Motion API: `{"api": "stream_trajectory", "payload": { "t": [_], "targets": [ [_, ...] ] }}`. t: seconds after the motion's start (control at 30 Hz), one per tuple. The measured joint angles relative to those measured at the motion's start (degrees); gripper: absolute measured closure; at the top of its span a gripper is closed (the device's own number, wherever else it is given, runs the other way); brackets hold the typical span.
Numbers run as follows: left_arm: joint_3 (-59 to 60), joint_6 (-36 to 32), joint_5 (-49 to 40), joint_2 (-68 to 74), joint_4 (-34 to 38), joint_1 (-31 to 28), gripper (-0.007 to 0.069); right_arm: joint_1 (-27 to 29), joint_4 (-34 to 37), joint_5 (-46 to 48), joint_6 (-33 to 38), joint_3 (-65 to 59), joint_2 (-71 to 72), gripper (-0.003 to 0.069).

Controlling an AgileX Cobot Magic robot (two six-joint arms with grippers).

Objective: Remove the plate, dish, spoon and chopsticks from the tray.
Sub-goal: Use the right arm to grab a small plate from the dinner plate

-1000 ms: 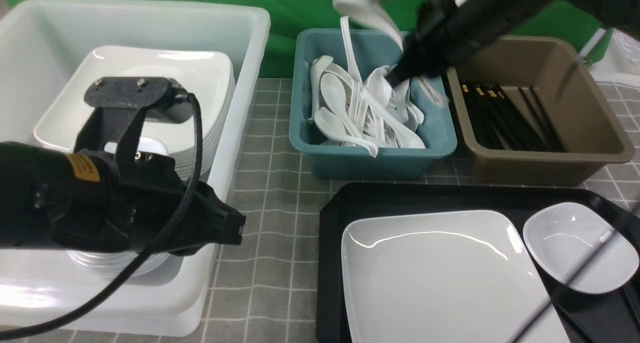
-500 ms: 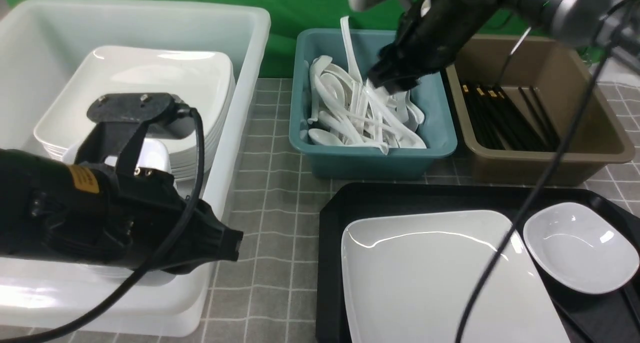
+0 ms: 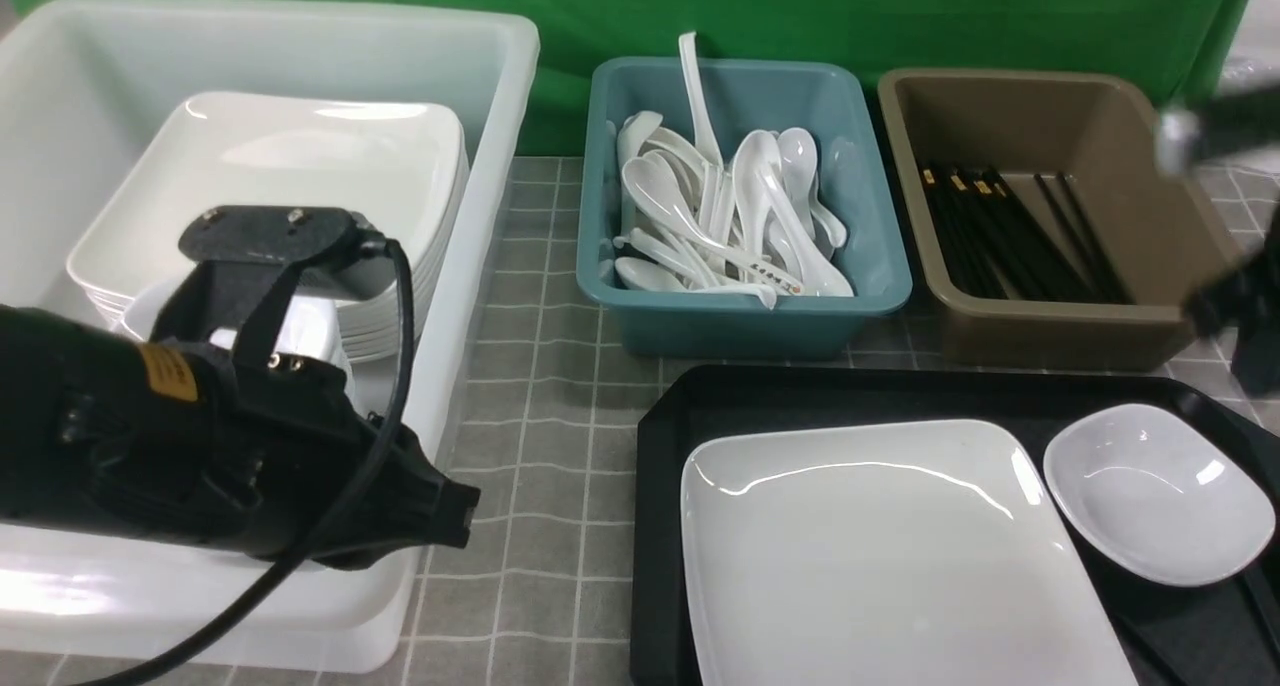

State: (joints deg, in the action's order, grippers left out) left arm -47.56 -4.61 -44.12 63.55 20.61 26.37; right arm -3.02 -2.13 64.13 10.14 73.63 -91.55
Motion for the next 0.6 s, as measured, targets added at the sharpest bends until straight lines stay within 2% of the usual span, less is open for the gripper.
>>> {"api": "stream_trajectory", "payload": {
  "t": [0.07,0.1,0.13,0.23,0.37,0.47,0.53,0.6],
  "targets": [
    [0.00,-0.08,0.74,0.00,0.00,0.00,0.0619,-0.41,1.40,-3.87,3.22,-6.51,0.27,0.0358],
    [0.00,-0.08,0.85,0.00,0.00,0.00,0.0619,-0.54,1.46,-4.32,3.50,-7.10,0.27,0.0332],
    [0.00,-0.08,1.93,0.00,-0.05,0.00,0.0619,-1.95,1.31,-9.74,5.26,-12.08,0.34,0.0225],
    [0.00,-0.26,3.98,0.00,-0.31,0.00,0.0619,-3.88,0.05,-18.03,6.21,-18.08,0.34,0.0125],
    [0.00,-0.28,5.48,0.00,-0.44,0.00,0.0619,-5.23,-4.07,-29.01,6.63,-22.92,0.04,0.0094],
    [0.00,-0.33,5.60,0.00,-1.19,0.00,0.0619,-5.25,-7.42,-31.58,5.50,-23.84,-1.17,0.0090],
    [0.00,-0.33,5.60,0.00,-1.99,0.00,0.0619,-5.25,-11.87,-32.58,1.49,-24.03,-2.82,0.0092],
    [0.00,-0.33,5.60,0.00,-2.11,0.00,0.0619,-5.25,-12.85,-33.17,-0.11,-24.03,-3.41,0.0113]
  ]
}}
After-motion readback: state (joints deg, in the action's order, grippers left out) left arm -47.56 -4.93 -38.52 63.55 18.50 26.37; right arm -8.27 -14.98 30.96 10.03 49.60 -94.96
